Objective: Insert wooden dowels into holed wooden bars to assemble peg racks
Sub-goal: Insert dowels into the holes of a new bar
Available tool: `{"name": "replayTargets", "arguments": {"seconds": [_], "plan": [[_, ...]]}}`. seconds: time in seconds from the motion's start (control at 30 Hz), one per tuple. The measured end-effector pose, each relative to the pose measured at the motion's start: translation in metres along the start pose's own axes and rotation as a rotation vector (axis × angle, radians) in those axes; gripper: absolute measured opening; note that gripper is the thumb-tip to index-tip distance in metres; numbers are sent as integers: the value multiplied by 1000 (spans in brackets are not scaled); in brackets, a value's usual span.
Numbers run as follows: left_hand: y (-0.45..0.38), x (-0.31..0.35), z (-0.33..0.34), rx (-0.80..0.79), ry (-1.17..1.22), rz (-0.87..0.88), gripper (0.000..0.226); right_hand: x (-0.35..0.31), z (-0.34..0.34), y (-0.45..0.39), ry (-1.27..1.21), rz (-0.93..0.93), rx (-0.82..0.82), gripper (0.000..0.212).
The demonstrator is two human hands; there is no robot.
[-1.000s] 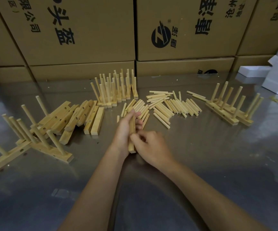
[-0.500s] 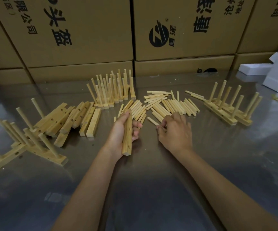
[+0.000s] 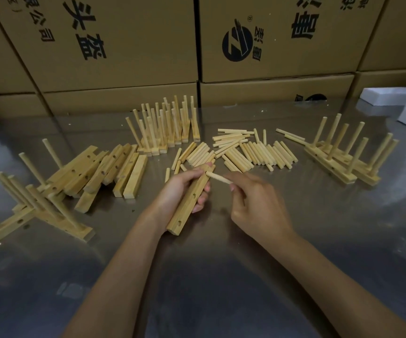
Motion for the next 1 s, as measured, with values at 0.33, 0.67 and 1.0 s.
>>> {"name": "replayTargets", "arguments": {"seconds": [0.33, 0.67, 1.0], "plan": [[2, -4, 1, 24, -176, 3, 40, -1, -4, -2, 13, -86, 80, 14], [4, -3, 3, 23, -215, 2, 39, 0, 5, 3, -195, 31, 186, 16], [7, -2, 3, 10, -195, -1, 37, 6, 11, 2, -330, 109, 196, 14]]}}
Point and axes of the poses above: each hand's wrist, its own y-axis away from the middle knuckle, its own z-axis out of the palm, x = y × z, the point moved 2 cm from there along -y, towards the middle knuckle, and after that the axes turned 3 degrees about -y, right-handed, at the moved point
